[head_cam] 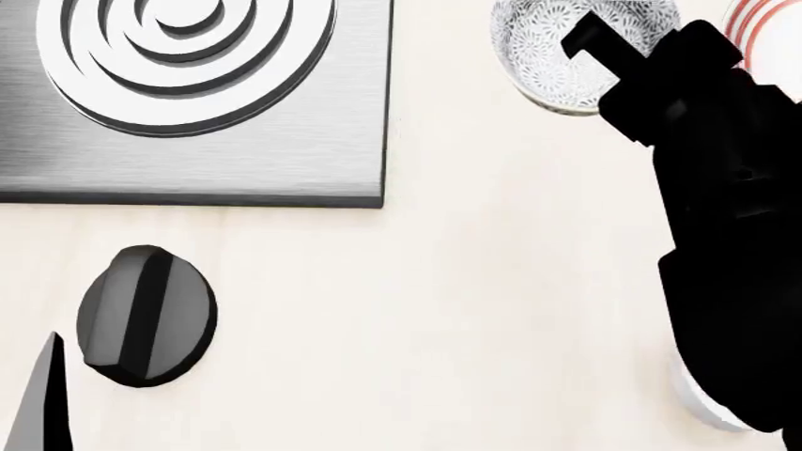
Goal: Pick the akita bowl next to the ramekin and place it on the plate.
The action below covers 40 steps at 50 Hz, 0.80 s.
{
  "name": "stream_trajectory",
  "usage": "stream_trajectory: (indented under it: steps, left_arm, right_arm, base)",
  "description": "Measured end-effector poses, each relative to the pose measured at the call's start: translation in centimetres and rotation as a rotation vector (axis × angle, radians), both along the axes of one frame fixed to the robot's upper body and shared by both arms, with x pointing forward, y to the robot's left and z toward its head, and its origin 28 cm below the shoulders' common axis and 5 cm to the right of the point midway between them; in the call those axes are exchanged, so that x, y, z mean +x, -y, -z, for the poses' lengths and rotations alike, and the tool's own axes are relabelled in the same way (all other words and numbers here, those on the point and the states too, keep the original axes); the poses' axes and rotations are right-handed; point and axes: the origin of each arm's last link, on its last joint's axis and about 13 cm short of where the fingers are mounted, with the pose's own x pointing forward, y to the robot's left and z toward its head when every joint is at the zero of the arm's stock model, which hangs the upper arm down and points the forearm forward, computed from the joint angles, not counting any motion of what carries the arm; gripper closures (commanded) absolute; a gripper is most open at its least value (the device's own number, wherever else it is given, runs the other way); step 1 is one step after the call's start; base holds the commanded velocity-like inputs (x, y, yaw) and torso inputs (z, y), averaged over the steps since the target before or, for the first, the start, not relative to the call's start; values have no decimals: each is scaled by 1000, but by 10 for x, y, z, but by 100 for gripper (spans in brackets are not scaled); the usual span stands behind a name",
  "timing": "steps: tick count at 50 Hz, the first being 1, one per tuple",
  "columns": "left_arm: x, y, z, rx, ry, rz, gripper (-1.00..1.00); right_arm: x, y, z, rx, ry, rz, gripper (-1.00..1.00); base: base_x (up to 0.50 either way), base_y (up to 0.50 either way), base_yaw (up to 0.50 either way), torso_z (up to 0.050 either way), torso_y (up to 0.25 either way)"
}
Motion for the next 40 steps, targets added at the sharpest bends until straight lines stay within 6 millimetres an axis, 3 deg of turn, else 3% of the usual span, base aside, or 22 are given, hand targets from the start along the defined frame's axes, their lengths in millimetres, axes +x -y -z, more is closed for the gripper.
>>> stream_trajectory:
  steps: [40]
  left_arm:
    - [1,1,1,4,-4,4,-100]
  right_arm:
    - [34,33,-21,52,-5,129,100]
  base:
    - [0,0,0,0,1]
